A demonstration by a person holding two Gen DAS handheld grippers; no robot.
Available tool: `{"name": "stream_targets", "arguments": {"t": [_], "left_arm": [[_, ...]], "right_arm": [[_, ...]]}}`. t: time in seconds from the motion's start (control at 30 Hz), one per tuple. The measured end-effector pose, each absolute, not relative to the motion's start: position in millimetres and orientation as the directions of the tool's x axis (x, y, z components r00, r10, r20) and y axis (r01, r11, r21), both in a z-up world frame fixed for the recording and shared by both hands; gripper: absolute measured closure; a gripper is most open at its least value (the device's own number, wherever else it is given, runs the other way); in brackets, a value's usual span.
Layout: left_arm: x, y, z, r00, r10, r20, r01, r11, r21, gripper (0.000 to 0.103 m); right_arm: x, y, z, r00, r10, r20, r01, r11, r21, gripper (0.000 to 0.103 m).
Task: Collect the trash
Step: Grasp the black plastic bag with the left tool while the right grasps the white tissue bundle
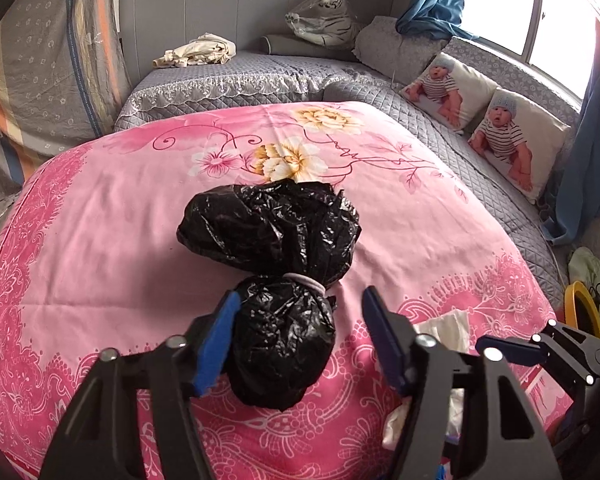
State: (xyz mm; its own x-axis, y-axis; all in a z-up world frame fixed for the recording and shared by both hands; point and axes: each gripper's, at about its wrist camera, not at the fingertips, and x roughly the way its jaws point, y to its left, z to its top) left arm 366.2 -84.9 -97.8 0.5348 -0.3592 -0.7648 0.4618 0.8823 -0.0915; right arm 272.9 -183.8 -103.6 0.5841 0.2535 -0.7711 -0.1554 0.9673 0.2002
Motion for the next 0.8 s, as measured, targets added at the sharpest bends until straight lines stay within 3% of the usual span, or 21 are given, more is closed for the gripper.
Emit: {"name": "stream_targets", "arguments": {"t": [0.07, 0.23, 0.43, 0.57, 0.8], "left_arm": [[370, -84, -101, 0.532, -0.351, -0.771, 0.453, 0.887, -0.091, 0.06], [370, -87, -104, 0.53, -0.348, -0.773, 0.456, 0.886, -0.086, 0.074], [370, -91, -103, 0.538, -0.335, -0.773, 0.45, 0.89, -0.072, 0.089], [371, -87, -99, 0.544, -0.338, -0.768, 0.43, 0.898, -0.092, 0.092], [359, -68, -77, 0.581, -0.352, -0.734, 0.405, 0.907, -0.115, 0.093]], "right_arm": [[274, -183, -106, 0.574, 0.265, -0.775, -0.156, 0.964, 0.214, 0.035], [276, -174, -111, 0.539, 0.311, -0.783, -0.197, 0.95, 0.242, 0.053], [276, -172, -114, 0.527, 0.311, -0.791, -0.195, 0.95, 0.243, 0.059], [277, -178, -113, 0.531, 0.327, -0.782, -0.183, 0.945, 0.27, 0.068], [265, -186, -91, 0.584, 0.323, -0.745, -0.18, 0.946, 0.269, 0.071]]}}
